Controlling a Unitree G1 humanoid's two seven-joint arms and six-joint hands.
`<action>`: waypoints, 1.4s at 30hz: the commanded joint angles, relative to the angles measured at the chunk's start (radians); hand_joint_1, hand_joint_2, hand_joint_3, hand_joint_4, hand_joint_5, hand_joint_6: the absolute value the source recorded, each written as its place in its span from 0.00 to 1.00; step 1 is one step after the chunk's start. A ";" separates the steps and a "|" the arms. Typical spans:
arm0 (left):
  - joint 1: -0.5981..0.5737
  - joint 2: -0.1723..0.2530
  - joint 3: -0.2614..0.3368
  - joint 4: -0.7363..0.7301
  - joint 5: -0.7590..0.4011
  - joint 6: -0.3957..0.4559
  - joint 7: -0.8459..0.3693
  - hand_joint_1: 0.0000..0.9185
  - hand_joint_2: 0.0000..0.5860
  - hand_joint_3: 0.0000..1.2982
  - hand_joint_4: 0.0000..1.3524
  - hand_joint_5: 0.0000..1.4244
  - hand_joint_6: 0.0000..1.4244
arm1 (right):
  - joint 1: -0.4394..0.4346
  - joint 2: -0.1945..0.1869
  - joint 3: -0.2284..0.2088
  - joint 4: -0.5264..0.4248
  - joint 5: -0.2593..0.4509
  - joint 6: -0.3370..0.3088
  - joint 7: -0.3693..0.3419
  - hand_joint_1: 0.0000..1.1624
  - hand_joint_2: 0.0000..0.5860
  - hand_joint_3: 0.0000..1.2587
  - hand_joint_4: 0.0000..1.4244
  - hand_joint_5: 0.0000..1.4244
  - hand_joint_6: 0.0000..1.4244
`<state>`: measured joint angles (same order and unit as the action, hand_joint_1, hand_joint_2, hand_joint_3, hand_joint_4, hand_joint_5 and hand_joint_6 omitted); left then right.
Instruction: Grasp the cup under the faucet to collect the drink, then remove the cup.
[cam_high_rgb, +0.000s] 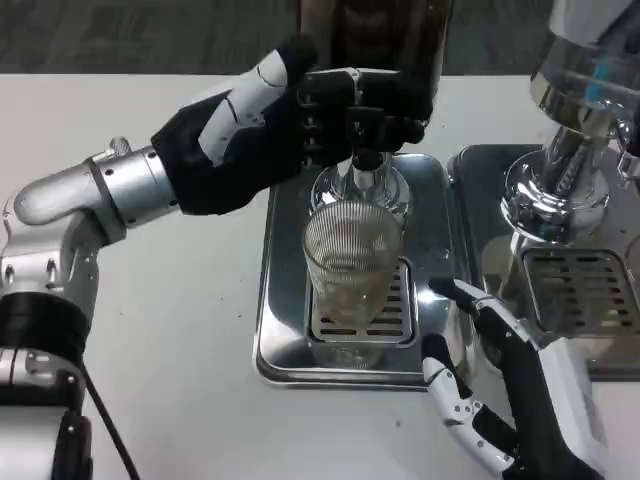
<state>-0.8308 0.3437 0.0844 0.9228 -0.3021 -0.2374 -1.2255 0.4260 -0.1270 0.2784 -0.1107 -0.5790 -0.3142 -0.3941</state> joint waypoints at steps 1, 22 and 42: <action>0.015 0.016 -0.035 0.046 0.069 -0.076 0.005 0.00 0.35 0.20 0.12 0.11 0.01 | 0.005 -0.006 -0.006 0.004 0.009 -0.011 0.011 0.36 0.76 0.23 0.16 0.15 0.18; 0.046 0.024 -0.119 0.142 0.165 -0.362 0.112 0.00 0.37 0.16 0.07 0.07 0.00 | 0.006 -0.021 -0.033 -0.023 0.019 -0.006 0.047 0.35 0.76 0.23 0.16 0.15 0.18; 0.072 0.039 -0.173 0.109 0.213 -0.588 0.181 0.00 0.35 0.13 0.03 0.06 0.01 | -0.032 -0.022 -0.053 -0.011 0.036 -0.008 0.075 0.35 0.76 0.20 0.13 0.13 0.16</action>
<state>-0.8024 0.3713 -0.0493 1.0183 -0.1664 -0.8165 -1.0333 0.3991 -0.1489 0.2339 -0.1247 -0.5530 -0.3141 -0.3236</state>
